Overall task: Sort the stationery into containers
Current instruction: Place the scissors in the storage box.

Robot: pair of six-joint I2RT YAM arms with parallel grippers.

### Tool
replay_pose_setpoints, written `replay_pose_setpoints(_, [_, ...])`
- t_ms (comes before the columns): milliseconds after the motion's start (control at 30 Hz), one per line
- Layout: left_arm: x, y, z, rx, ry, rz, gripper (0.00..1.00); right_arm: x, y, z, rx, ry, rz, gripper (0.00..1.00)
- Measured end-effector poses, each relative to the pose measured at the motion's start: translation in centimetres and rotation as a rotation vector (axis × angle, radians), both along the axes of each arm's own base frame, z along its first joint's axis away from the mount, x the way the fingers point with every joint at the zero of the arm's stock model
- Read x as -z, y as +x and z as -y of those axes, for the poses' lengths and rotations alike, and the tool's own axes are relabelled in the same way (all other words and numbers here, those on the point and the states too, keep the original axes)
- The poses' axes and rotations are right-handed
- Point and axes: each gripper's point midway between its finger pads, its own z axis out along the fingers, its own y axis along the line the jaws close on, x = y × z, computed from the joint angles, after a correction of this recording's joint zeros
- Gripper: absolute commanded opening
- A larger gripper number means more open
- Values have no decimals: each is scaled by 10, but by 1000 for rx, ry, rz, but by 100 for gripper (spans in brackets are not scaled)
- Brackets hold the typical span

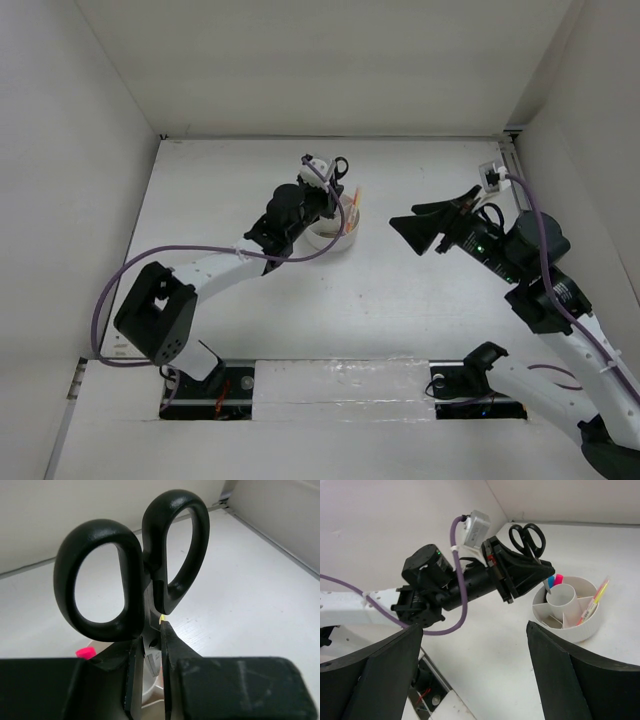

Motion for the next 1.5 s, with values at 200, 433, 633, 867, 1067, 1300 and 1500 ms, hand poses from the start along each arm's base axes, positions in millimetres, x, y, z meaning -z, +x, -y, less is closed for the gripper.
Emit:
replay_pose_setpoints(200, [15,26,-1,-37,17,-24,0,3,-3,4,6,-17,3,91])
replay_pose_setpoints(433, [23,35,-2,-51,6,-31,0,6,-5,5,6,-26,-3,92])
replay_pose_setpoints(633, [29,37,0,-52,-3,-39,0,8,-6,6,5,-27,-4,92])
replay_pose_setpoints(867, [41,36,-2,-62,-12,-49,0,6,-8,7,4,-23,2,92])
replay_pose_setpoints(1067, [65,35,-5,-75,16,-83,0,2,-13,8,-3,-14,16,92])
replay_pose_setpoints(1300, [69,37,-8,-95,15,-92,0,5,-14,9,-6,-19,17,92])
replay_pose_setpoints(1500, [74,36,-8,-101,3,-108,0,8,-13,8,-8,-25,13,93])
